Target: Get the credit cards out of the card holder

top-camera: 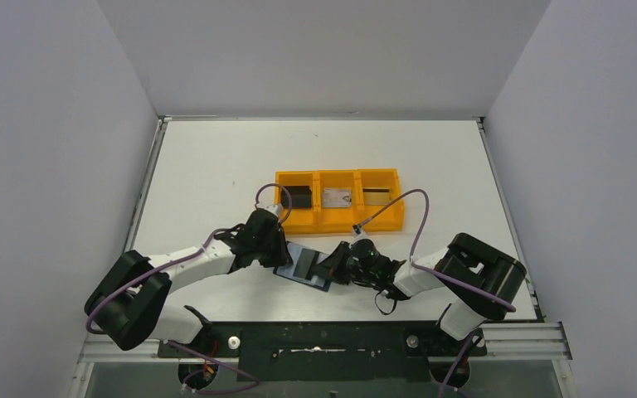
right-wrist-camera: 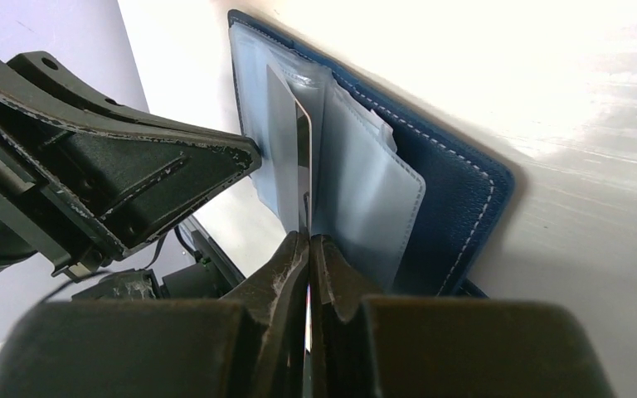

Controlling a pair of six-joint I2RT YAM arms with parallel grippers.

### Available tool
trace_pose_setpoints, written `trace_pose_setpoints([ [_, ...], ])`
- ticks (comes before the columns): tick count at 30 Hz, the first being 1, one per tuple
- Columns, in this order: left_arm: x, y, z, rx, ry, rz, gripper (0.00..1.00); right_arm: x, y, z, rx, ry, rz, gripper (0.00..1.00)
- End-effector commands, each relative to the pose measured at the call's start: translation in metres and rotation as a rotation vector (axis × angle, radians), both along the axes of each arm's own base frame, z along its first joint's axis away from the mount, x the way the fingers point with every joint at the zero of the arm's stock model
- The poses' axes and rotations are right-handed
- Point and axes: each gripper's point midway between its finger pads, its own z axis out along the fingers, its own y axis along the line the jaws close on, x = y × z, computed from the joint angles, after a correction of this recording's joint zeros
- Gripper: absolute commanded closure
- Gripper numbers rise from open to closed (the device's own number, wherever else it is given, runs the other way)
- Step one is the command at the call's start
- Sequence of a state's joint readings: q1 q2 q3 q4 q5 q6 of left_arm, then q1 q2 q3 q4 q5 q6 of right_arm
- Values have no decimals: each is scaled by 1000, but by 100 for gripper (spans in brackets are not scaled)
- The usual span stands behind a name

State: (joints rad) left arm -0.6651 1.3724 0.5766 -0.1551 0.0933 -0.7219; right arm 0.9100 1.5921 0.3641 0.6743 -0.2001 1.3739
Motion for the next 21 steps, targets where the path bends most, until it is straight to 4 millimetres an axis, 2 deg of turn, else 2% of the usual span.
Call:
trace_pose_setpoints([
  [1, -18, 34, -30, 167, 75, 29, 93, 8, 2, 22, 64, -52, -19, 100],
  [6, -14, 33, -22, 157, 56, 30, 92, 9, -1, 19, 55, -40, -34, 99],
  [8, -11, 29, -15, 140, 36, 22, 86, 11, 2, 18, 51, -38, -28, 99],
  [12, 2, 16, 16, 78, -37, 3, 70, 14, 7, 13, 46, -20, -31, 99],
  [17, 18, -6, 69, -49, -170, -35, 59, 15, 7, 5, 26, 8, -37, 99],
  [20, 17, -24, 86, -162, -207, -85, 56, 15, 10, 4, 22, 11, -22, 99],
  [21, 13, -30, 82, -197, -202, -110, 56, 15, 11, 3, 21, 13, -20, 99],
])
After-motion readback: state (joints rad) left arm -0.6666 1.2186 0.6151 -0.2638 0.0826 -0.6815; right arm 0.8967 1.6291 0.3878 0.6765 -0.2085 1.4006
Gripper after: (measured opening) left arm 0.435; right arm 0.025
